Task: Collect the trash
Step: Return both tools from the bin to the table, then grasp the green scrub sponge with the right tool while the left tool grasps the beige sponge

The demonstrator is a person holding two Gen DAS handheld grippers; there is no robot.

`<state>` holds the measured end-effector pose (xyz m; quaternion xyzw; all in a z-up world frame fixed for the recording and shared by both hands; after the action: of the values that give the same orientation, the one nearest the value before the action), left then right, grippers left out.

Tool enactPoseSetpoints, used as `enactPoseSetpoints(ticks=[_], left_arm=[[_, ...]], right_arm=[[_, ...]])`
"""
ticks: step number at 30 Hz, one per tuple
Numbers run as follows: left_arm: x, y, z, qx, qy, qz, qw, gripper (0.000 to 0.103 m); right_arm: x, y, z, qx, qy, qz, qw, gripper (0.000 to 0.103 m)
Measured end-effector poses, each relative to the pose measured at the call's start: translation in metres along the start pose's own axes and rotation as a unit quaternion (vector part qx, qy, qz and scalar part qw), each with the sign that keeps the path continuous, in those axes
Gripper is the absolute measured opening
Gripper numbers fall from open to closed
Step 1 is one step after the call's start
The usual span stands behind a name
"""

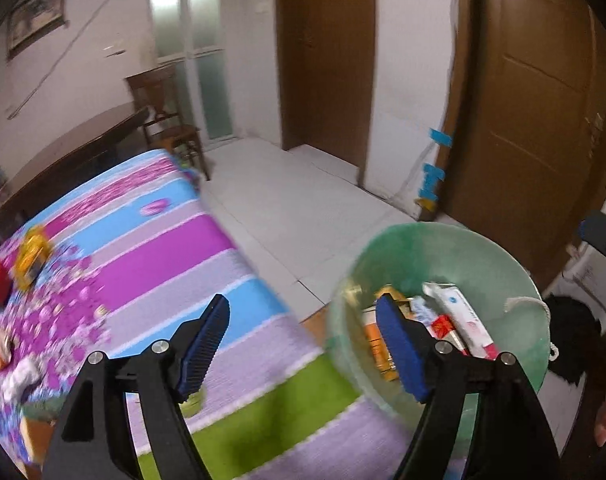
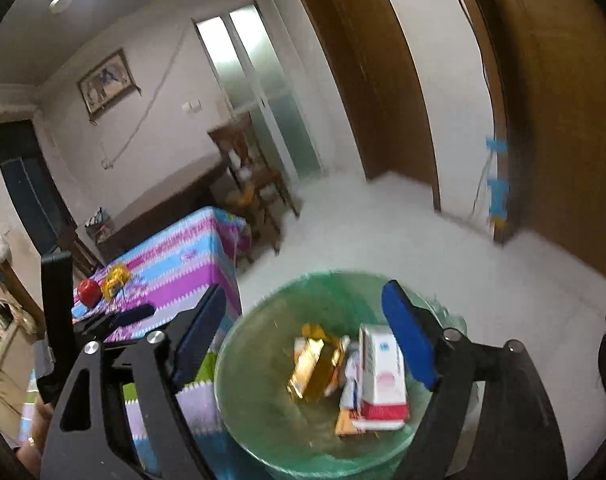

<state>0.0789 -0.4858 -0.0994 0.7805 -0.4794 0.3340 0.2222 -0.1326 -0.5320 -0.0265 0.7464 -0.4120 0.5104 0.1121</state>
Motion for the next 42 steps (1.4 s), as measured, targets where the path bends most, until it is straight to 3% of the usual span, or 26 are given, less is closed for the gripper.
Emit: enactPoseSetpoints(ticks=[3,7,13,18,21,25,30,32,34,37,39,42], left_arm=[[-0.010,-0.031,-0.022,0.019,0.013,-0.029,0.9993,0.078],[-0.022,-0.072,-0.065,0.033,0.041,-0.062,0.9967,0.079],[-0.052,-0.152,-0.149,0.066,0.083,-0.112,0.9880,0.084],[-0.090,-0.213,-0.200,0.078,0.098,-0.177,0.9763,0.084],[-0.117,-0.225,-0.208,0.073,0.094,-0.201,0.9723,0.084],[-0.143,-0.213,-0.189,0.060,0.064,-0.199,0.9760,0.074],[-0.143,-0.204,-0.167,0.071,0.066,-0.201,0.9748,0.074],[-0.141,-0.205,-0.152,0.092,0.052,-0.199,0.9743,0.074],[-0.140,-0.207,-0.137,0.106,0.037,-0.194,0.9745,0.064],[-0.140,-0.208,-0.120,0.115,0.022,-0.193,0.9741,0.051],[-0.139,-0.212,-0.123,0.115,0.036,-0.201,0.9722,0.033],[-0.141,-0.218,-0.132,0.101,0.047,-0.218,0.9696,0.030]], right_arm=[[-0.003,-0.024,-0.002,0.006,0.034,-0.026,0.999,0.080],[-0.013,-0.053,0.004,0.023,0.044,-0.054,0.997,0.082],[-0.043,-0.120,0.035,0.088,-0.006,-0.123,0.988,0.086],[-0.070,-0.189,0.061,0.159,-0.068,-0.205,0.963,0.088],[-0.095,-0.237,0.078,0.210,-0.108,-0.280,0.931,0.088],[-0.125,-0.294,0.103,0.273,-0.148,-0.385,0.869,0.088],[-0.143,-0.332,0.133,0.344,-0.174,-0.467,0.796,0.081],[-0.148,-0.341,0.146,0.341,-0.177,-0.512,0.768,0.078],[-0.151,-0.343,0.157,0.341,-0.187,-0.544,0.744,0.071],[-0.148,-0.342,0.162,0.355,-0.185,-0.562,0.724,0.071],[-0.143,-0.340,0.159,0.371,-0.180,-0.564,0.715,0.071],[-0.140,-0.345,0.145,0.410,-0.176,-0.563,0.696,0.071]])
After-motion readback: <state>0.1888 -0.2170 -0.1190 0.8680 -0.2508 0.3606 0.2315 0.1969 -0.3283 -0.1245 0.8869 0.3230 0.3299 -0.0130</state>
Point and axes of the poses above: each gripper's, at about its wrist camera, not at the fingertips, and z roughly the way its jaws point, y to its right, x to its top, the point moved 6 cm from there along z, roughly the way its jaws point, and after that the axes turned 4 degrees about -x, right-handed, at the moved point
